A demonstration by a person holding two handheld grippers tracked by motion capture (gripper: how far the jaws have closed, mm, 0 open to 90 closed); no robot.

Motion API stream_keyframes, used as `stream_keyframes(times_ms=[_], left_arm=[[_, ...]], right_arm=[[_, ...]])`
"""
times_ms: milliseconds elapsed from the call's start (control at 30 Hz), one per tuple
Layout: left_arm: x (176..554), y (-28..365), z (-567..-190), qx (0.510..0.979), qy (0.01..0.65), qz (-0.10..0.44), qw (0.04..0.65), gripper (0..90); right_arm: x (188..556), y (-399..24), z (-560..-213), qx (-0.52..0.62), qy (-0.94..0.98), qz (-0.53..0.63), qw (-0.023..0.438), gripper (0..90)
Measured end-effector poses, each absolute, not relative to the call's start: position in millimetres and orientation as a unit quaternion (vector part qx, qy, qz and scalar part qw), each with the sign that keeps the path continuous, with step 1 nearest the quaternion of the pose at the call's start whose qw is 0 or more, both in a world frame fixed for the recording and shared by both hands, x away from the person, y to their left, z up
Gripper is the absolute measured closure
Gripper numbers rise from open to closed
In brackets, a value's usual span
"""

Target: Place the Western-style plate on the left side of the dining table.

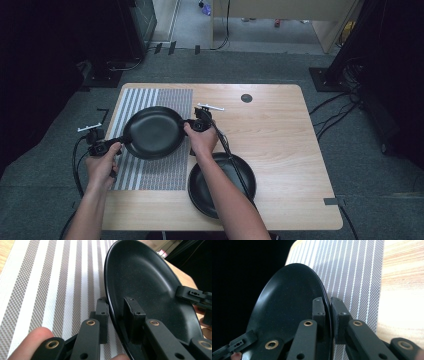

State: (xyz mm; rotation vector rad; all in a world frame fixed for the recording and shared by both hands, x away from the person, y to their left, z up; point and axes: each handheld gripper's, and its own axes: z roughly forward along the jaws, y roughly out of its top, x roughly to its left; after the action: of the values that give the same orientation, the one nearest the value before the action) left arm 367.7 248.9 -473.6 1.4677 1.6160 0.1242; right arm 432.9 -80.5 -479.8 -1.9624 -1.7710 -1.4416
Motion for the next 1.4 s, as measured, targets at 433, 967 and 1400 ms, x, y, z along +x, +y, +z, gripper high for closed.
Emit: stream_keyframes(times_ms=[433,967,1400], left_arm=[[399.0,260.2,-486.0,0.587,0.675,0.044,0.445,77.5],[415.2,265.0,-505.3,0.577,0.703,0.047,0.414,75.1],[402.9,260.4,-486.8,0.608,0.650,0.177,0.420,35.2]], right_arm=[[455.4,-63.5,-501.0,-0.673,-0.571,-0.467,0.053,81.7],[463.0,-46.3,-513.9,-0.673,-0.594,-0.440,0.035,78.4],[457.0,-56.6,-492.4,-0.632,-0.622,-0.461,-0.020,49.9]])
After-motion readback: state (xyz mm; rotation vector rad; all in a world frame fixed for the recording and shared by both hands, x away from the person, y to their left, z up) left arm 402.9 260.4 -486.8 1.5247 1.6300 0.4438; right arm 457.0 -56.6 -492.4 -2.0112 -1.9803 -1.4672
